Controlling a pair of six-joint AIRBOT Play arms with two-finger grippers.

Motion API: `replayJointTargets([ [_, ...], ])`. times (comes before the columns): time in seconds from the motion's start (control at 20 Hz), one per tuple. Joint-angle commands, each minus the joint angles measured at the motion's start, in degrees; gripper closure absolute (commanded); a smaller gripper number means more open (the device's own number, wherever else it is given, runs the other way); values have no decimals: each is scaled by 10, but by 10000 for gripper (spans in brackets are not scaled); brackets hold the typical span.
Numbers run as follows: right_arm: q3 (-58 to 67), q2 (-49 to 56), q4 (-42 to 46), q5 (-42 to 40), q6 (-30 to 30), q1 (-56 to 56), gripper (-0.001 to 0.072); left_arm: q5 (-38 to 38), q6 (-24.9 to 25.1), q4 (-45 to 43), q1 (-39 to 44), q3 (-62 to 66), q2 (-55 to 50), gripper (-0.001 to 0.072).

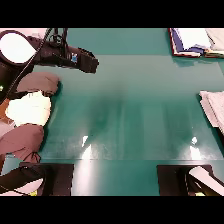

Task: Fold the shirts.

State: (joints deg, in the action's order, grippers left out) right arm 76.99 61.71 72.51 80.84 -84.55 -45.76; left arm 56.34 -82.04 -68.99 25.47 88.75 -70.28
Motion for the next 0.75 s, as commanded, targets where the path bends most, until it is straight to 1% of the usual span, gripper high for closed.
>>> replayJointTargets([
  [0.0,33,0,-126,-13,0,116,119,-23,0,-5,0,0,0,682],
  [0.15,41,0,-125,-36,0,275,121,-28,0,-2,0,0,0,682],
  [0.2,41,0,-124,-43,1,321,137,-35,0,-2,0,0,0,682],
  [0.25,41,0,-124,-51,12,367,256,-40,0,-2,0,0,0,682],
  [0.3,41,0,-124,-59,22,406,396,-44,0,-2,0,0,0,682],
  [0.35,41,0,-124,-66,32,442,561,-47,0,-2,0,0,0,682],
  [0.4,41,0,-124,-69,41,471,702,-49,0,-2,0,0,0,682],
  [0.55,41,0,-124,-73,41,530,698,-49,0,-2,0,0,0,682],
  [0.7,41,0,-124,-73,41,542,698,-49,0,-2,0,0,0,682],
])
